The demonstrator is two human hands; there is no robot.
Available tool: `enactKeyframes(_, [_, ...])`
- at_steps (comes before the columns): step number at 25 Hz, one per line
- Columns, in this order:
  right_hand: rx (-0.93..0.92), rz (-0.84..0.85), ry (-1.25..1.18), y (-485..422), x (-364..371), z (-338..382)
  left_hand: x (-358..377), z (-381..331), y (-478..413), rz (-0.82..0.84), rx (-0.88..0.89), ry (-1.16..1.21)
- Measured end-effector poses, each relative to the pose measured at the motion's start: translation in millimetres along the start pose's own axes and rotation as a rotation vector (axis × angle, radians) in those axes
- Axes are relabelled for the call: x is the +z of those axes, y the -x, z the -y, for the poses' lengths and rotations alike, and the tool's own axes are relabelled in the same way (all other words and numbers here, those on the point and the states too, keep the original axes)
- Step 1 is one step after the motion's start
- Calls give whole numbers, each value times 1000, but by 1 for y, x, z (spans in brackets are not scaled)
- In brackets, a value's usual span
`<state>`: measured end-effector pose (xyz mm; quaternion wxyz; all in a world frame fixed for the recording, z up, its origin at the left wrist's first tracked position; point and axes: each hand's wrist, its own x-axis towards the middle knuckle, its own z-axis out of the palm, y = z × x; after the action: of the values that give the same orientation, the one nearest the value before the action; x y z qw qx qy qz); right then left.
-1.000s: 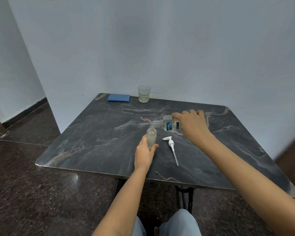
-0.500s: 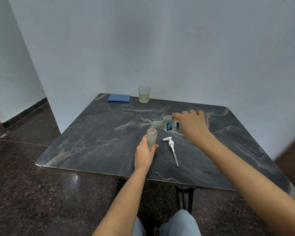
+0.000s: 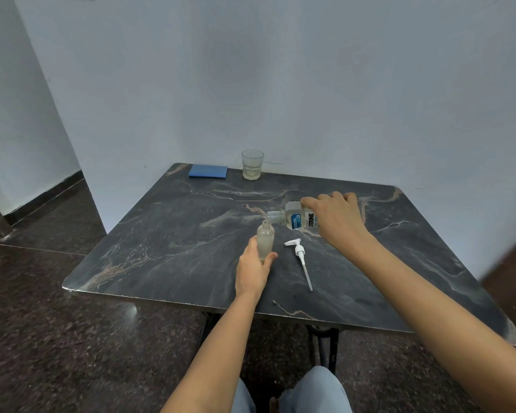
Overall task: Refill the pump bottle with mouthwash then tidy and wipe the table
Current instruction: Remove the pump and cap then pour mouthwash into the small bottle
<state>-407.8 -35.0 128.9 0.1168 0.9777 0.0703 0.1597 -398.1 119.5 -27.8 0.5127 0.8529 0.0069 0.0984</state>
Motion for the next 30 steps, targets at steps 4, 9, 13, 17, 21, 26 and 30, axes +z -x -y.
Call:
enactKeyframes(4, [-1, -8, -9, 1, 2, 0, 0, 0, 0, 2, -7, -3])
enactKeyframes(9, [-7, -11, -4, 1, 0, -1, 0, 0, 0, 4, -12, -6])
enactKeyframes(13, [-7, 4, -1, 1, -2, 0, 0, 0, 0, 6, -15, -3])
enactKeyframes(17, [-8, 8, 4, 1, -3, 0, 0, 1, 0, 2, -14, -1])
enactKeyframes(21, [-8, 3, 11, 0, -1, -1, 0, 0, 0, 1, -12, 7])
enactKeyframes(26, [-9, -4, 2, 0, 0, 0, 0, 0, 0, 1, -14, 0])
enactKeyframes(30, [-10, -8, 6, 0, -2, 0, 0, -1, 0, 1, -14, 5])
